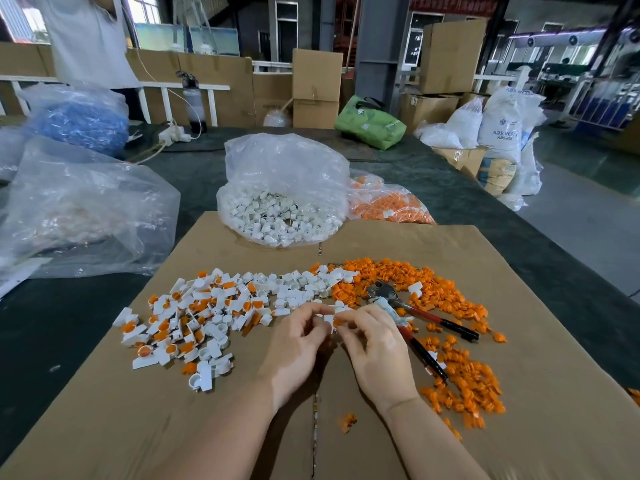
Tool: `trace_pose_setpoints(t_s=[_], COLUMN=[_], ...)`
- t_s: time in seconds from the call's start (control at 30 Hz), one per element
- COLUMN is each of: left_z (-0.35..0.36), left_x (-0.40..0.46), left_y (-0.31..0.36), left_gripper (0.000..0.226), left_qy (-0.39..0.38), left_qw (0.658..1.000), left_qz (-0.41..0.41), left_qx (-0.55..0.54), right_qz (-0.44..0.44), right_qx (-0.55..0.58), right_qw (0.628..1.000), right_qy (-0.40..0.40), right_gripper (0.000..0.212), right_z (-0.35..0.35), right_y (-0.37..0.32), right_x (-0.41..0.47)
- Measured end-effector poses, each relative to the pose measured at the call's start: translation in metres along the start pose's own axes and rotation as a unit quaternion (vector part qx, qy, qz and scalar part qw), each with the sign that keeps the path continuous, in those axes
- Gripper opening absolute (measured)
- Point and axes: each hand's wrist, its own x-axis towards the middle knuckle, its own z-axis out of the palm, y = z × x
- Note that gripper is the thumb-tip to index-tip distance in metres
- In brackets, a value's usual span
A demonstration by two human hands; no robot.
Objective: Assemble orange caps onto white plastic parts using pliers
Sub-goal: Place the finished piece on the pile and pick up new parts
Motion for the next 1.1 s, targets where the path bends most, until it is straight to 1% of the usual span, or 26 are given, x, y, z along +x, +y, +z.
trace_pose_setpoints(t_s=[0.17, 0.43, 0.6, 0.7, 0.83, 0.97, 1.0, 1.1], left_z=[0.0005, 0.0029, 0.0039, 0.0015, -0.0003, -0.0023, -0.0029, -0.0036], left_x=[0.0004, 0.0007, 0.0007, 0.0003, 0.0008, 0.0012, 0.0014, 0.0017], left_y=[-0.0006, -0.0032, -0.0018, -0.0032, -0.0051, -0.0065, -0.0070, -0.0079], left_gripper=[0.013, 0.014, 0.016, 0.015, 0.018, 0.020, 0.020, 0.021], left_qy=[0.007, 0.032, 0.035, 0.042, 0.042, 0.018, 0.014, 0.010], left_qw=[1.000, 0.999, 0.998, 0.999, 0.998, 0.993, 0.992, 0.990], left_qz=[0.006, 0.011, -0.008, 0.001, -0.012, -0.030, -0.033, -0.041], left_qx=[0.002, 0.008, -0.041, -0.027, -0.042, -0.114, -0.121, -0.136], right_qz=[-0.006, -0.004, -0.003, -0.014, -0.018, -0.027, -0.030, -0.026], right_qx=[-0.017, -0.035, -0.045, -0.038, -0.015, 0.020, 0.028, 0.040], right_qw=[0.999, 0.999, 0.998, 0.999, 0.999, 0.999, 0.999, 0.999], right_qy=[0.027, 0.042, 0.035, 0.025, 0.022, 0.009, 0.002, -0.012], right_gripper=[0.004, 0.013, 0.008, 0.005, 0.011, 0.029, 0.031, 0.026], right_z=[0.0006, 0.0029, 0.0042, 0.0040, 0.0028, 0.0012, 0.0008, 0.0001], right_y=[0.0003, 0.0005, 0.0011, 0.0012, 0.0007, -0.0004, -0.0006, -0.0009], right_x=[-0.0003, -0.0024, -0.0031, -0.0030, -0.0039, -0.0026, -0.0021, -0.0011])
